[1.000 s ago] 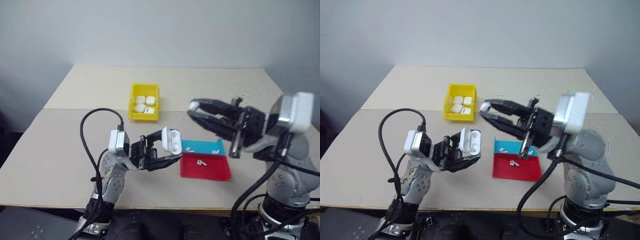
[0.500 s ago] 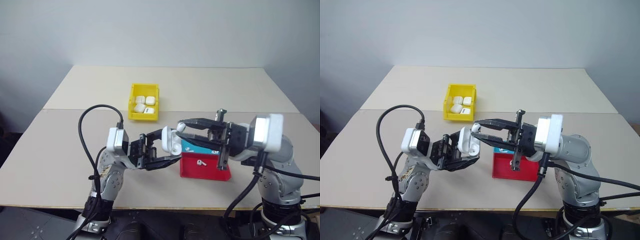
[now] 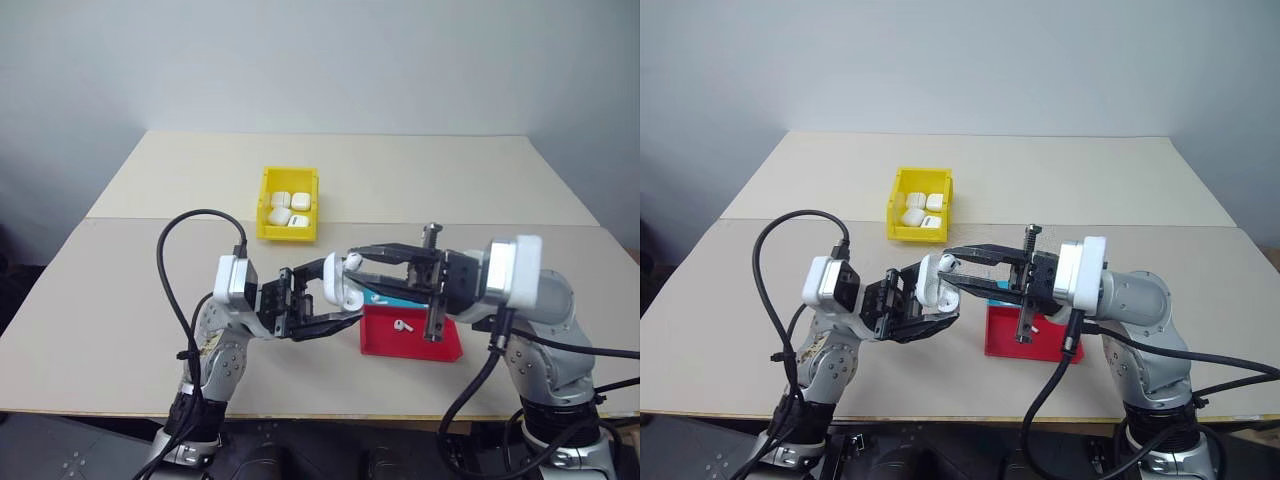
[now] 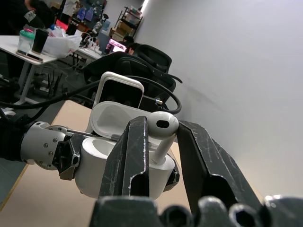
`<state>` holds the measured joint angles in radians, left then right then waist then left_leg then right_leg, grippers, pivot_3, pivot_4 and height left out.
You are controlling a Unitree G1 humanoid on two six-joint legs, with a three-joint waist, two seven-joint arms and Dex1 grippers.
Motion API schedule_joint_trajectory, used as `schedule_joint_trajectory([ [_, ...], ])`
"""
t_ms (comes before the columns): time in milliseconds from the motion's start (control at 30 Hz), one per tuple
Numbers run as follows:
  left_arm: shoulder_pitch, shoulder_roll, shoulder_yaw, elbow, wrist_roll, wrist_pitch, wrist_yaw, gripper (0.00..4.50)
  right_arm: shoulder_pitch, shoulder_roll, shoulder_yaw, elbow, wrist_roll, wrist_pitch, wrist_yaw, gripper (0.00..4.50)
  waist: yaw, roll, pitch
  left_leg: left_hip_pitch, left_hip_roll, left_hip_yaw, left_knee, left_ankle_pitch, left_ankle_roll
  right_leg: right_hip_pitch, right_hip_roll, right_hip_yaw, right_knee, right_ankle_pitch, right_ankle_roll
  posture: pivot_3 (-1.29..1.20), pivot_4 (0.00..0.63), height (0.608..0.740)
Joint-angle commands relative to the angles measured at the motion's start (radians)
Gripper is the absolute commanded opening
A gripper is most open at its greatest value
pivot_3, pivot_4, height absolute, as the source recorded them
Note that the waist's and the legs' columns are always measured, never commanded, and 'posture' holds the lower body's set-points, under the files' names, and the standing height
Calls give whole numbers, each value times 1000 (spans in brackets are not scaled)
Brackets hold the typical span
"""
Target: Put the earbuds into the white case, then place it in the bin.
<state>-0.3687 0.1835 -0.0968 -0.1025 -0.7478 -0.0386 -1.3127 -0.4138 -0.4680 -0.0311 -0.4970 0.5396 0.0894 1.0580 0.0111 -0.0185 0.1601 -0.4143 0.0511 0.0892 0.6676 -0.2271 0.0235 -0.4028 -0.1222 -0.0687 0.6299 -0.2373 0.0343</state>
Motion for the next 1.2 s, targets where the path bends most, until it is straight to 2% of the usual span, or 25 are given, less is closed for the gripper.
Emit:
schedule_joint_trajectory([
  [33, -5, -13, 0, -33, -7, -3, -5, 2785, 1, -16, 8, 2, -12, -29, -5, 985, 0, 0, 0, 0, 0, 0, 0, 0, 0, 0, 0, 0, 0, 0, 0, 0, 150, 740],
  [967, 6, -23, -11, -34, 15, -7, -13, 2785, 19, -56, 51, 27, -18, -84, 19, 985, 0, 0, 0, 0, 0, 0, 0, 0, 0, 0, 0, 0, 0, 0, 0, 0, 150, 740],
  [1000, 6, -23, -11, -33, 16, -7, -13, 2785, 21, -58, 54, 28, -29, -92, 17, 1437, 0, 0, 0, 0, 0, 0, 0, 0, 0, 0, 0, 0, 0, 0, 0, 0, 150, 740],
  [1067, 6, -25, -9, -32, 19, -7, -13, 2785, 22, -60, 57, 32, -42, -95, 8, 1899, 0, 0, 0, 0, 0, 0, 0, 0, 0, 0, 0, 0, 0, 0, 0, 0, 150, 740],
  [1200, 0, -31, -7, -20, 27, -13, -16, 2785, 28, -75, 59, 33, -35, -104, 29, 1899, 0, 0, 0, 0, 0, 0, 0, 0, 0, 0, 0, 0, 0, 0, 0, 0, 150, 740],
])
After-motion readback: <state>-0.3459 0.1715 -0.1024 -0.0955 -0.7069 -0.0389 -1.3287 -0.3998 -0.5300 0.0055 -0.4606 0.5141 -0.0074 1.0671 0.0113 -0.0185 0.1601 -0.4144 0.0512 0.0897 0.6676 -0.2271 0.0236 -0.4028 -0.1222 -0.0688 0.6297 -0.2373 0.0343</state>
